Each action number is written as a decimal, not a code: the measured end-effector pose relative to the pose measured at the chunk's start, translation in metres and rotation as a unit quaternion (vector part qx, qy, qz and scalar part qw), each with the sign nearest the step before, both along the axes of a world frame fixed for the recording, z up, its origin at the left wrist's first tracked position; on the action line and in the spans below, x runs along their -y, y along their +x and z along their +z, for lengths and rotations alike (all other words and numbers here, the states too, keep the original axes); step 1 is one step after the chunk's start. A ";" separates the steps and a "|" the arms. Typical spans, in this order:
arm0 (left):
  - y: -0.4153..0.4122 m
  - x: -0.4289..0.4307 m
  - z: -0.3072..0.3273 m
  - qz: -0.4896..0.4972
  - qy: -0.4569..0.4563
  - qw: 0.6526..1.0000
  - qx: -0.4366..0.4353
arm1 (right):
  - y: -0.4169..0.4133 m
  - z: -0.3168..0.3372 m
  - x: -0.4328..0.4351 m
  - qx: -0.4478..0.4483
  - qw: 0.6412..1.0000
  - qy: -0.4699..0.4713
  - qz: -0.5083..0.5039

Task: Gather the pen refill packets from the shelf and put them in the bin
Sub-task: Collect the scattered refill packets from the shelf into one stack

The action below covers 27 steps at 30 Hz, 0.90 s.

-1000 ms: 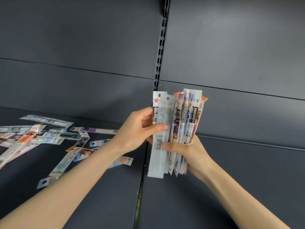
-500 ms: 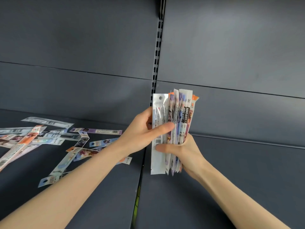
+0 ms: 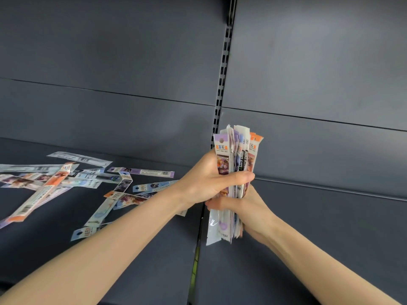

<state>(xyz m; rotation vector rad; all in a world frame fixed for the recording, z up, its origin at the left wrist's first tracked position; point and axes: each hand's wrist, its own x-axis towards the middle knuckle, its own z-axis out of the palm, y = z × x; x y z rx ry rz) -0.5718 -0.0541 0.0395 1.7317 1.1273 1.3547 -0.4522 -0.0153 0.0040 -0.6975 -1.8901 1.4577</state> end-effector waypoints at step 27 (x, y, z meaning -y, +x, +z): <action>-0.223 0.074 -0.047 0.159 -0.207 0.867 -0.424 | -0.181 0.001 0.052 0.039 0.983 -0.009 -0.181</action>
